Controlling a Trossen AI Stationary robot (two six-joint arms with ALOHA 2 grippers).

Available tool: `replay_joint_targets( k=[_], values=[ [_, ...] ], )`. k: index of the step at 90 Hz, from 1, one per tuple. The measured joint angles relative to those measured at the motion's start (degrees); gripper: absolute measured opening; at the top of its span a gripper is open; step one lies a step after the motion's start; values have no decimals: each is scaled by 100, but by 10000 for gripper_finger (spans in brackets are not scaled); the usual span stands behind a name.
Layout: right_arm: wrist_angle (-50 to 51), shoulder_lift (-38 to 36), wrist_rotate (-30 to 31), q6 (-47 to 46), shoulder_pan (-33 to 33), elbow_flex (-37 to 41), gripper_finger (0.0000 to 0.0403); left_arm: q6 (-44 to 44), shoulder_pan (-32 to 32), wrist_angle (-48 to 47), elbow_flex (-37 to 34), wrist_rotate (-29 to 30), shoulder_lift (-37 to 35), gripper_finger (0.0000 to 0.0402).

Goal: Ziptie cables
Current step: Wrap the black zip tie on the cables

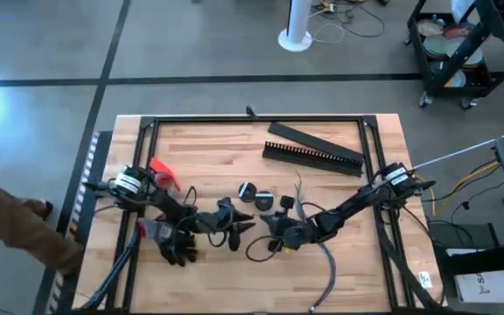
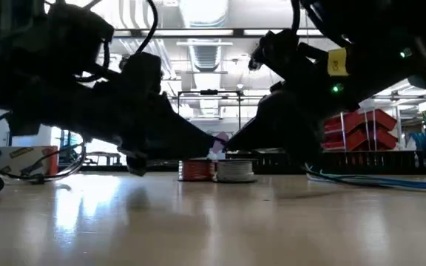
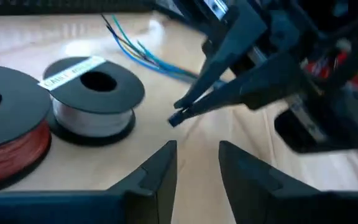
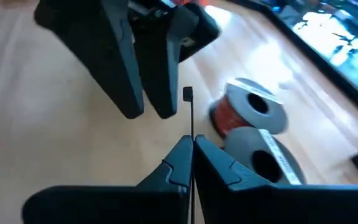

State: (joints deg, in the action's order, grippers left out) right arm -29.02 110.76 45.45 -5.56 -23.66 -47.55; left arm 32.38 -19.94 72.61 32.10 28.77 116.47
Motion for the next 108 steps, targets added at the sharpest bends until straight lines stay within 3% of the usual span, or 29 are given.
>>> replay_joint_targets(
  k=[20,39,56,108],
  values=[
    [-39,2,403,-171,-86,24,0,-20,24,1168,140,403,637,98],
    [-51,2,838,-358,-119,35,0,-28,67,1141,516,457,777,98],
    [-143,2,1153,-395,-180,39,0,-21,128,1189,540,868,771,98],
    [-302,4,1384,-507,-201,56,0,-11,289,1492,1046,870,1023,98]
  ],
)
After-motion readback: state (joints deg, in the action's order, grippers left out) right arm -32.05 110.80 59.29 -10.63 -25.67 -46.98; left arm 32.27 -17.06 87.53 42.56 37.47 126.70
